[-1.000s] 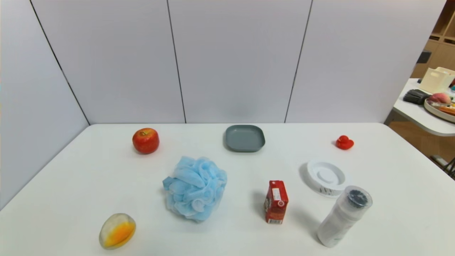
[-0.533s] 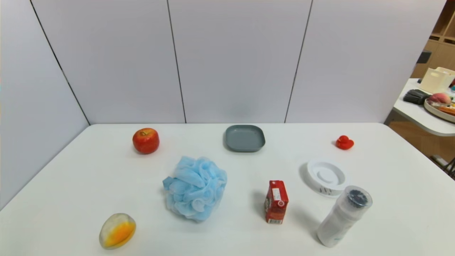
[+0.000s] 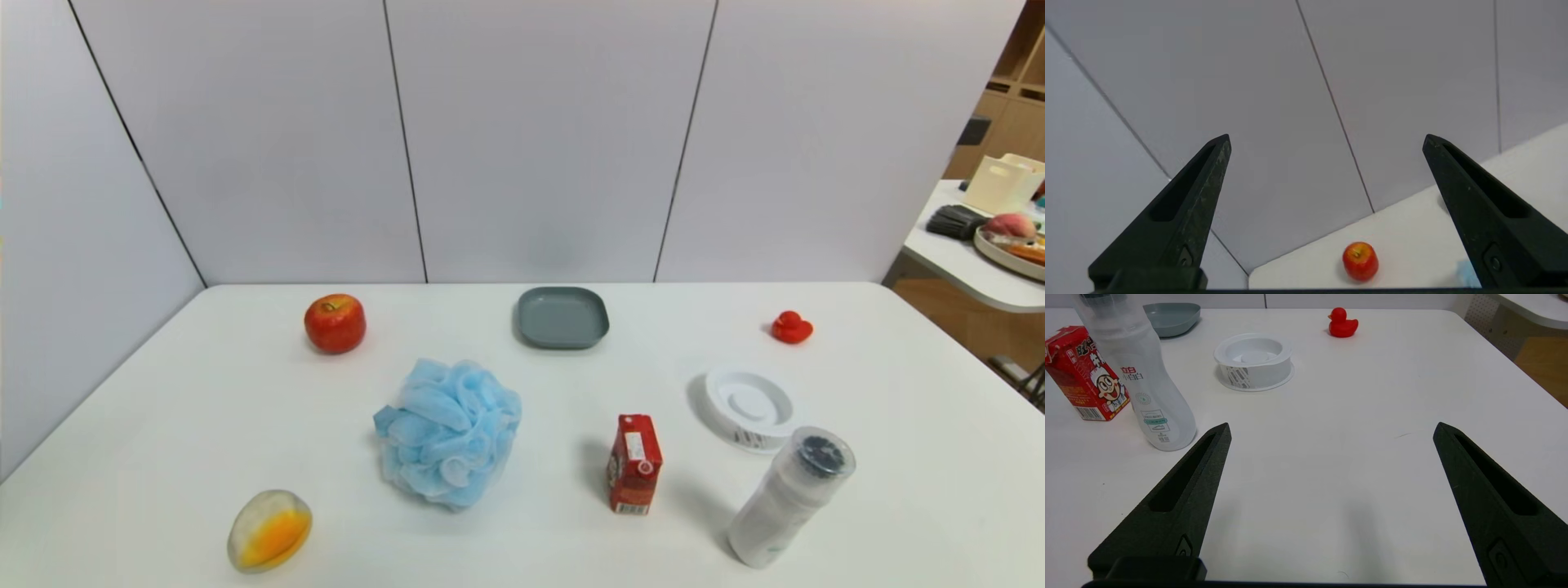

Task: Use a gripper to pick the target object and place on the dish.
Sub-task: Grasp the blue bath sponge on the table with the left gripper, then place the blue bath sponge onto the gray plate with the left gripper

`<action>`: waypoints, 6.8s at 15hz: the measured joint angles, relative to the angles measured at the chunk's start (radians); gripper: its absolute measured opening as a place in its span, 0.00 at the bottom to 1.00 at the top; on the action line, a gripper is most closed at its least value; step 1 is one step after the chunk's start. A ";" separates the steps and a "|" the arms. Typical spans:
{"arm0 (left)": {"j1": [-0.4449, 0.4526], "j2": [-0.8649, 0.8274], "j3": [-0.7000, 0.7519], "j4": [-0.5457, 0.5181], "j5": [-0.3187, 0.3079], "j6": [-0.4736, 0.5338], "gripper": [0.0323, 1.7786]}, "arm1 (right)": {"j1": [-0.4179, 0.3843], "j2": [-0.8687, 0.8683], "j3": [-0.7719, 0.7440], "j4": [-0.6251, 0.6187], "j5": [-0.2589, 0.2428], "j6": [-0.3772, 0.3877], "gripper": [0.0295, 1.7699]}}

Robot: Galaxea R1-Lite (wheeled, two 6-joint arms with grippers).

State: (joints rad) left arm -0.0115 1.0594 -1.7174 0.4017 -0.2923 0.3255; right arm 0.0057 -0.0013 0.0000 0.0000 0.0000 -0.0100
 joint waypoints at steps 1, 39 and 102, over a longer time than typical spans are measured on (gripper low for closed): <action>-0.029 0.075 -0.089 0.106 -0.033 0.009 0.95 | 0.000 0.000 0.000 0.000 0.000 0.000 0.97; -0.715 0.925 -0.241 0.783 0.437 -0.155 0.95 | 0.000 0.000 0.000 0.000 0.000 0.000 0.97; -0.532 1.047 -0.264 -0.174 0.170 -0.143 0.42 | 0.000 0.000 0.000 0.000 0.000 0.000 0.97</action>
State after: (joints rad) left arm -0.5436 2.1062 -1.9811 0.2279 -0.1226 0.1821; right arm 0.0053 -0.0013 0.0000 0.0000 0.0000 -0.0100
